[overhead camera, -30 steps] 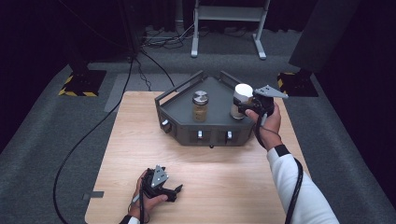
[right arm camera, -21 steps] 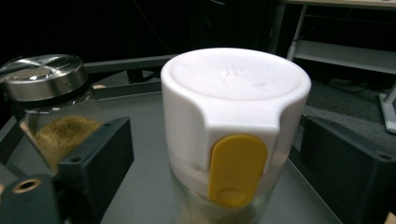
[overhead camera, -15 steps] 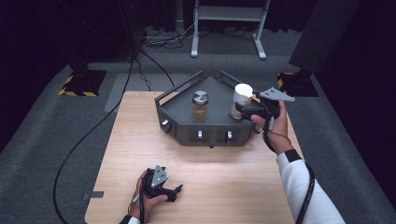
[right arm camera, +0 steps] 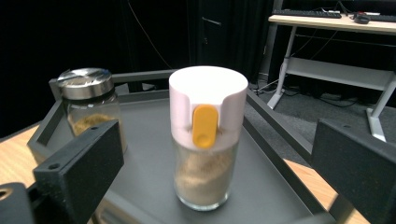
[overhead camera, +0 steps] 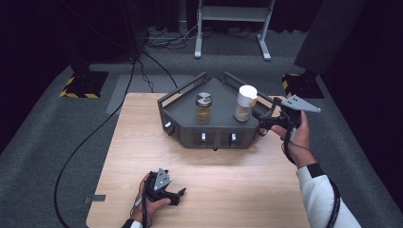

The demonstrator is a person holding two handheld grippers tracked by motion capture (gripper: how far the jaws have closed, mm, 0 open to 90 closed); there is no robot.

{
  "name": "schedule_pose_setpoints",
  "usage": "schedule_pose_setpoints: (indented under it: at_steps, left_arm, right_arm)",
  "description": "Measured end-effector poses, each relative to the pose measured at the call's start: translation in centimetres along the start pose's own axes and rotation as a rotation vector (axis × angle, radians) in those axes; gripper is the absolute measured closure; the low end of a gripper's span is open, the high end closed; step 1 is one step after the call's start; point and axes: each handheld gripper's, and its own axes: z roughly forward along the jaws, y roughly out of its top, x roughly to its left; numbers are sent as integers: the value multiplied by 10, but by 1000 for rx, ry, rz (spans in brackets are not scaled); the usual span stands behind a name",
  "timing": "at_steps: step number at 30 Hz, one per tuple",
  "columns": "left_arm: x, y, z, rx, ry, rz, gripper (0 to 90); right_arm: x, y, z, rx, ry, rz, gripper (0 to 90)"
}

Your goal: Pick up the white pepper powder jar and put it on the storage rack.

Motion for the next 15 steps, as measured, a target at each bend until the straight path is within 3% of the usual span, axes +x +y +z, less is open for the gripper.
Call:
schedule_pose_setpoints:
  at_steps: [15]
  left_arm:
    - [0,0,0,0,1,0,27]
  right_arm:
    - [0,-32,-44,-13,5,-36,25]
